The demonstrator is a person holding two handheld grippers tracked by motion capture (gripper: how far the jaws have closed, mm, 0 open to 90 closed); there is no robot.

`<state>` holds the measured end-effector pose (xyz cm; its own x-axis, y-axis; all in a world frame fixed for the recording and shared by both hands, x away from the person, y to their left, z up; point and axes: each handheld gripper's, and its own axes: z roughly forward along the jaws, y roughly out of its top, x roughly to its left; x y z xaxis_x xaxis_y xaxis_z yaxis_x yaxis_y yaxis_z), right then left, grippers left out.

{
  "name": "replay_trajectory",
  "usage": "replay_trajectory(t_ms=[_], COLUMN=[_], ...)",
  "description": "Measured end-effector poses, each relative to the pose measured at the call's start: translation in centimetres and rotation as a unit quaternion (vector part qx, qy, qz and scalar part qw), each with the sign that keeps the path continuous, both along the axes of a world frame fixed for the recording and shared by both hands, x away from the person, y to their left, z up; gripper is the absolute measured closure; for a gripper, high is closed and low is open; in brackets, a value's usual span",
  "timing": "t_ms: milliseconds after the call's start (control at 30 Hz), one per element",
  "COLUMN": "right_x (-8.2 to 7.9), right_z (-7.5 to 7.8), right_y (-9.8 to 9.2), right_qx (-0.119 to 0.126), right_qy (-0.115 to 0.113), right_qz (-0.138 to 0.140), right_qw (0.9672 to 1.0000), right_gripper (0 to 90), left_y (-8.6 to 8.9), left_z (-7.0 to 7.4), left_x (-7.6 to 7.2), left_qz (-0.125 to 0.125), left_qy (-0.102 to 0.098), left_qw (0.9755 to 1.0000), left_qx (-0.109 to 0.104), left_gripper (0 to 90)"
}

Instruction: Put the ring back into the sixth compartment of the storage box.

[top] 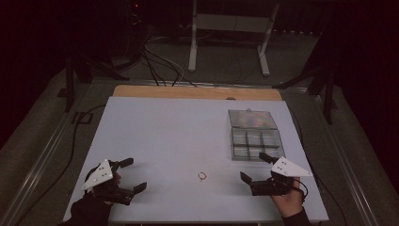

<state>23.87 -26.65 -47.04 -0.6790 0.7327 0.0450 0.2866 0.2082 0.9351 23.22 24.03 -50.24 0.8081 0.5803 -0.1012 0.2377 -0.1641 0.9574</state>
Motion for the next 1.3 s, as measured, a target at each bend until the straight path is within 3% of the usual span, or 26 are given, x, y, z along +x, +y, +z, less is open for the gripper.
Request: replay_trajectory(t_ms=[233,1300], right_x=[0.3,1.9], right_z=[0.5,0.7], right_y=[0.4,3.9], right_qx=[0.013,0.013], right_qy=[0.002,0.017], right_qz=[0.006,0.045], right_qw=[0.9999,0.9988], right_gripper=[0.0,0.0], left_y=[0.0,-0.1], left_z=[0.0,0.1], left_x=[0.0,-0.1], left_qz=[-0.001,-0.003], left_qy=[-0.001,0.0], left_qw=[1.0,1.0], left_qx=[-0.003,-0.005], left_gripper=[0.8,0.8])
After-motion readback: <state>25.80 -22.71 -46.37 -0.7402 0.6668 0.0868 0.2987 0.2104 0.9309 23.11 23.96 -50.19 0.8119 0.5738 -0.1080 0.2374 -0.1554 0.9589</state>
